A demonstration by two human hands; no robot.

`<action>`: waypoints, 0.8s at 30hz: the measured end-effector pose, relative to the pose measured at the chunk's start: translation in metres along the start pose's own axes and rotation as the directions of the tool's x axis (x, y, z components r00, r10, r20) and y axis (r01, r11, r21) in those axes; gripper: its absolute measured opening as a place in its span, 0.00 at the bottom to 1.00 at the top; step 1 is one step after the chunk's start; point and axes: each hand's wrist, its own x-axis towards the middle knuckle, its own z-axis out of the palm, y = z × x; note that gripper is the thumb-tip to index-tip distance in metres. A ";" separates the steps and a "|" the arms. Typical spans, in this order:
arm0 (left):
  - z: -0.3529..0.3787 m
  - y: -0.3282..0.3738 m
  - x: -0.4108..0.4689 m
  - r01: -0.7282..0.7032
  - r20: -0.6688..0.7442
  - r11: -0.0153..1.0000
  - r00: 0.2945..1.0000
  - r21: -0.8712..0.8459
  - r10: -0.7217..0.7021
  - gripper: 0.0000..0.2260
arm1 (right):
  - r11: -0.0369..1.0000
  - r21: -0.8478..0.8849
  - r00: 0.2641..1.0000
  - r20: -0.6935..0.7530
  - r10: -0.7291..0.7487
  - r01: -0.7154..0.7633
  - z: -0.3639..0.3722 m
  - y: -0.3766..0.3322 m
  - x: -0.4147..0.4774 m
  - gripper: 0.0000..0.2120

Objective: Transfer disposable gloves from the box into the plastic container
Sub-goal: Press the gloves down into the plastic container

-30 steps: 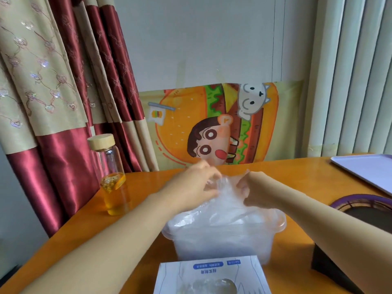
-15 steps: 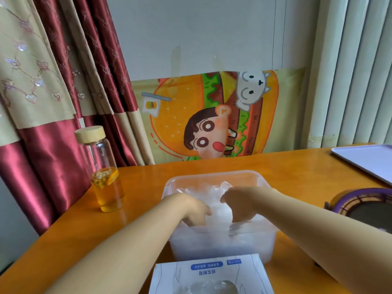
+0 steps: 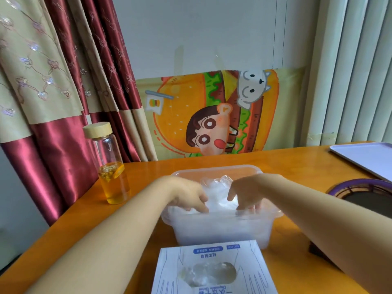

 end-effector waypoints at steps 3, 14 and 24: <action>-0.012 -0.007 -0.035 -0.091 -0.125 0.940 0.991 -0.330 0.052 0.18 | 0.992 0.038 0.951 -0.293 -0.101 0.117 -0.011 -0.002 -0.031 0.16; 0.105 -0.009 -0.111 -0.363 -0.604 0.790 0.797 -0.493 -0.010 0.06 | 0.943 -0.094 0.919 -0.211 -0.332 0.319 0.089 -0.057 -0.078 0.12; 0.164 -0.015 -0.081 -0.127 -0.599 0.966 0.800 -0.225 -0.034 0.11 | 0.973 -0.049 0.896 -0.383 -0.226 0.224 0.117 -0.065 -0.053 0.13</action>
